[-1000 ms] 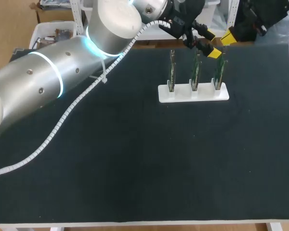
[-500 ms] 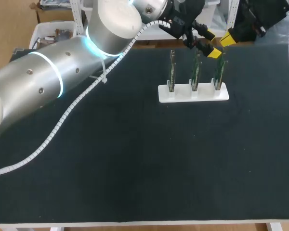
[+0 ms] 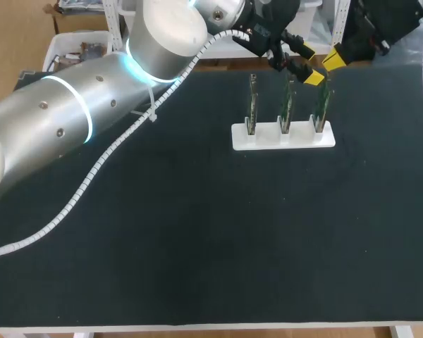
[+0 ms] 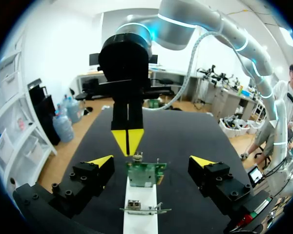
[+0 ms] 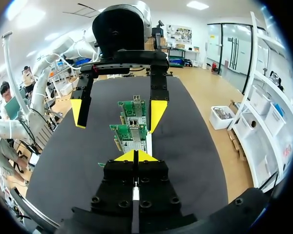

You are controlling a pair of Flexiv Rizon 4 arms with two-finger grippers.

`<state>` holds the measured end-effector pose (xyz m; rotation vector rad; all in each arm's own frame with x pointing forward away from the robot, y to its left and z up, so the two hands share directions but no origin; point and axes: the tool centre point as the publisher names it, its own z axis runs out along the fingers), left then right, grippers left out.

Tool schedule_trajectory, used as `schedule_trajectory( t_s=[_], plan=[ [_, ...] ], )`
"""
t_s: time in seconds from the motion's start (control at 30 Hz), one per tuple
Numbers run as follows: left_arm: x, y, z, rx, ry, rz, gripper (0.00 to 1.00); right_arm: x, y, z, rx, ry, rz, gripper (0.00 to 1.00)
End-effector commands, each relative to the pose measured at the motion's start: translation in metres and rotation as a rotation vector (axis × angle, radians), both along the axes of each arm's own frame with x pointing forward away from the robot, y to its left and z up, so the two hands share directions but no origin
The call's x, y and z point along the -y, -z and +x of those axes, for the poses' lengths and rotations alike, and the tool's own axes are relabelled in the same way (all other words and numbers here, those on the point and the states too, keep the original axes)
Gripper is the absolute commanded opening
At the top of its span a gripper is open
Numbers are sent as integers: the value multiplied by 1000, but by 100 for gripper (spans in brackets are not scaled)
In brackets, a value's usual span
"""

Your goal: Pick up the optical module with the left hand, and insert it into the network port with the right hand.

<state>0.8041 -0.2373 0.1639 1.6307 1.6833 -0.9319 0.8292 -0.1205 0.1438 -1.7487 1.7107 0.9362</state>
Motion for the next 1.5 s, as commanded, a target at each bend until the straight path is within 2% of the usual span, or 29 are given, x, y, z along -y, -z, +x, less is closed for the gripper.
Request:
schedule_trajectory(
  t_s=[0.03, 0.37, 0.83, 1.17, 1.5],
  plan=[
    [0, 0, 0, 0, 0, 2, 100, 1, 7, 6, -119, -142, 8, 0],
    [0, 0, 0, 0, 0, 2, 100, 3, 5, 7, -115, -133, 14, 0],
    [0, 0, 0, 0, 0, 2, 100, 8, -27, 14, -61, -117, 63, 0],
    [0, 0, 0, 0, 0, 2, 100, 32, -45, 9, -54, -110, 93, 0],
    [0, 0, 0, 0, 0, 2, 100, 55, -51, -2, -34, -67, 94, 0]
  ],
)
